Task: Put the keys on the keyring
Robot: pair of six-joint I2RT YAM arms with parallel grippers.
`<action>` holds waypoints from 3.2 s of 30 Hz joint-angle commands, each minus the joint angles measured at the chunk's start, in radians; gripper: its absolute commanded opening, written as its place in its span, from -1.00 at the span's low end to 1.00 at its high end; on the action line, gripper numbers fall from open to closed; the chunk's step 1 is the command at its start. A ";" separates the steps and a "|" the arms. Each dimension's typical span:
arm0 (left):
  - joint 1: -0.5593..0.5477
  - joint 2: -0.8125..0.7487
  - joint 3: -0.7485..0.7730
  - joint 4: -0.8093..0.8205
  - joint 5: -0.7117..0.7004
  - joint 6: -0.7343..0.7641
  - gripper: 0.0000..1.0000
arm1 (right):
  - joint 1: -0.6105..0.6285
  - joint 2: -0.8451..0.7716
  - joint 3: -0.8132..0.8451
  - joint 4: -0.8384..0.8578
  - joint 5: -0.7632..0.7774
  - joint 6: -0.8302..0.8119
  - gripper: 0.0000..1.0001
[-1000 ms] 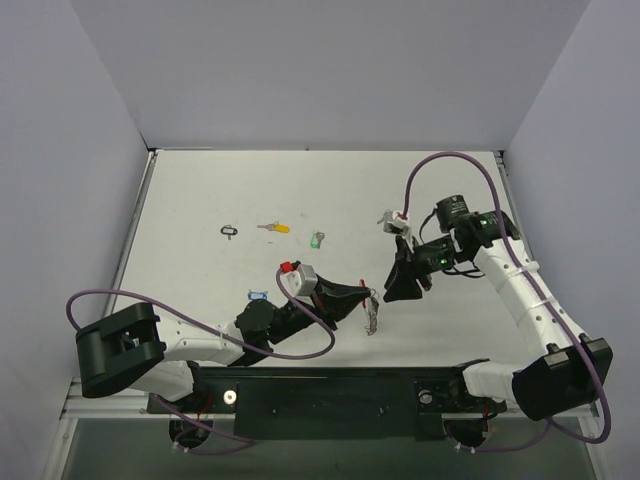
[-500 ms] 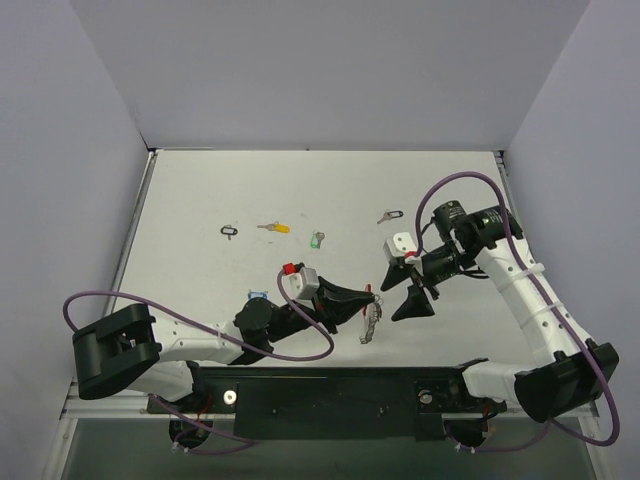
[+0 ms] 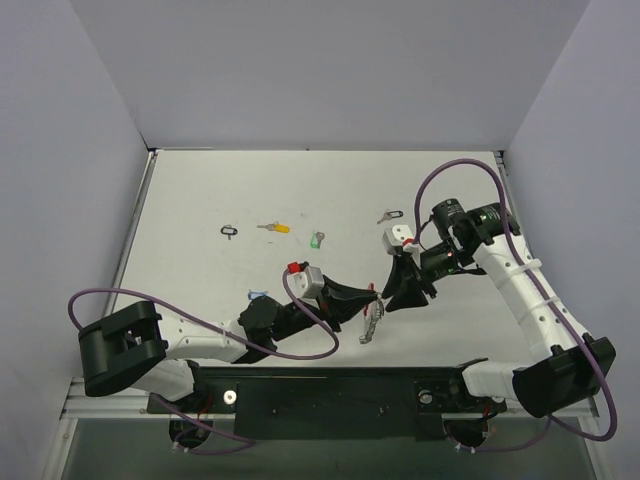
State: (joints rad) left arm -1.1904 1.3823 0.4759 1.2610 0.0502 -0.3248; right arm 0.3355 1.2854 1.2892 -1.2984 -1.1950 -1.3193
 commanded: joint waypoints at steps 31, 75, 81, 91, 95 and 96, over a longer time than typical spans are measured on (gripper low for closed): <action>-0.008 0.015 0.026 0.107 -0.042 0.001 -1.00 | 0.030 0.000 -0.011 0.129 -0.015 0.293 -1.00; -0.038 -0.026 0.193 -0.430 0.051 0.360 -0.11 | 0.165 0.080 0.068 -0.116 0.426 0.157 -1.00; -0.048 0.007 0.201 -0.379 0.022 0.363 -0.21 | 0.162 0.081 0.067 -0.117 0.416 0.150 -1.00; -0.048 0.041 0.221 -0.387 0.011 0.362 -0.39 | 0.163 0.081 0.070 -0.119 0.400 0.144 -1.00; -0.048 0.049 0.228 -0.393 0.016 0.368 -0.41 | 0.163 0.083 0.068 -0.122 0.396 0.140 -1.00; -0.046 0.049 0.231 -0.394 0.017 0.369 -0.42 | 0.165 0.081 0.070 -0.124 0.394 0.140 -1.00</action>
State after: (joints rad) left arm -1.2320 1.4235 0.6575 0.8200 0.0711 0.0357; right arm 0.4927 1.3651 1.3376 -1.2915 -0.7601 -1.1580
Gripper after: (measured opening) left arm 0.297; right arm 0.012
